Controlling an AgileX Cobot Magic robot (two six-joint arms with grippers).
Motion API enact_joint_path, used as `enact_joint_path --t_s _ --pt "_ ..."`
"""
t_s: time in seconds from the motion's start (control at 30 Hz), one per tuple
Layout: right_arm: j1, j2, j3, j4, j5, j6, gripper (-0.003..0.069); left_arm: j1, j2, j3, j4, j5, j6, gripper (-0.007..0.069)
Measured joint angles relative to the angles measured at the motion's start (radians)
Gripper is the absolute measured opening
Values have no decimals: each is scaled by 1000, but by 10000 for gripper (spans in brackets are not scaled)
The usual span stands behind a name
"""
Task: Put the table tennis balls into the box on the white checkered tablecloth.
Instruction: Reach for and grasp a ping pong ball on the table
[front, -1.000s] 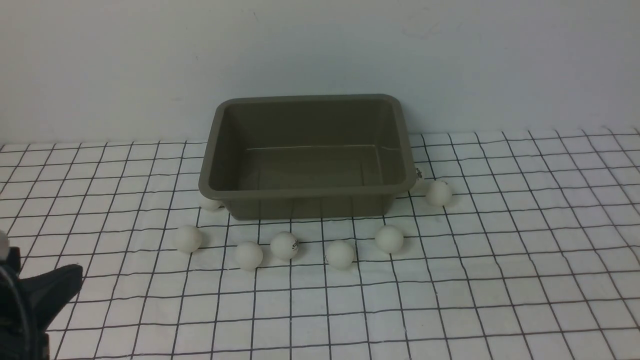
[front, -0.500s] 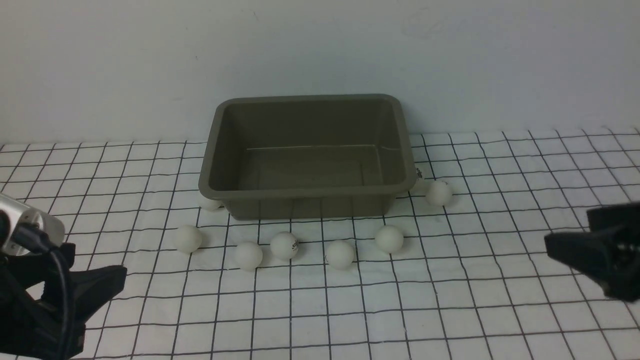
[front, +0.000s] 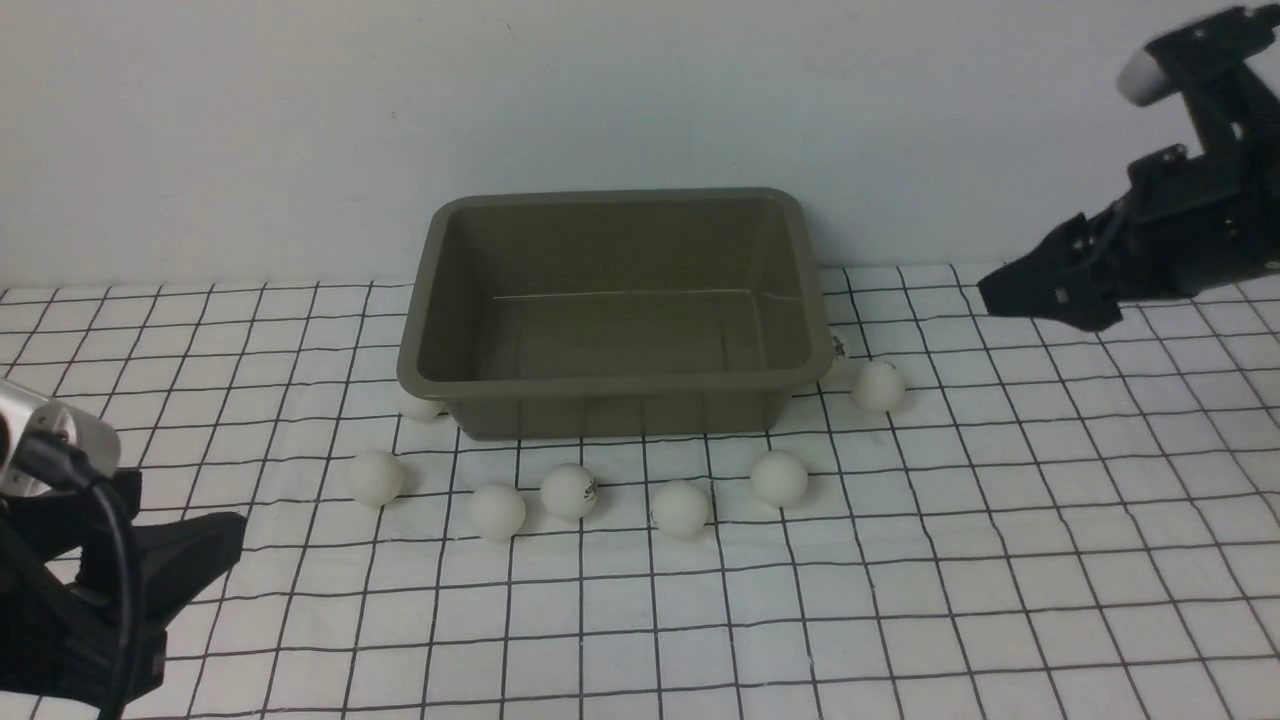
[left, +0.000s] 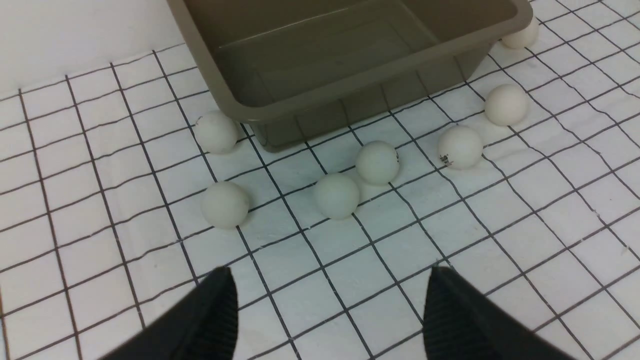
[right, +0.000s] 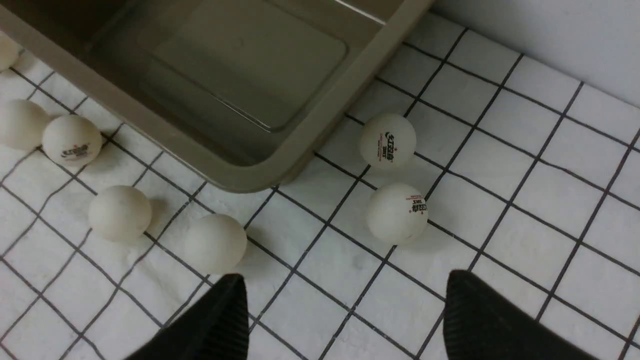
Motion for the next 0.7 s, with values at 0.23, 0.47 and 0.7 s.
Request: enact_joint_path --t_s 0.23,0.47,0.7 --pt "64 218 -136 -80 7 59 472 0 0 0 1 -3 0 450" --pt "97 373 -258 -160 12 192 472 0 0 0 1 24 -10 450" --pt "103 439 -323 -212 14 239 472 0 0 0 1 42 -13 450"
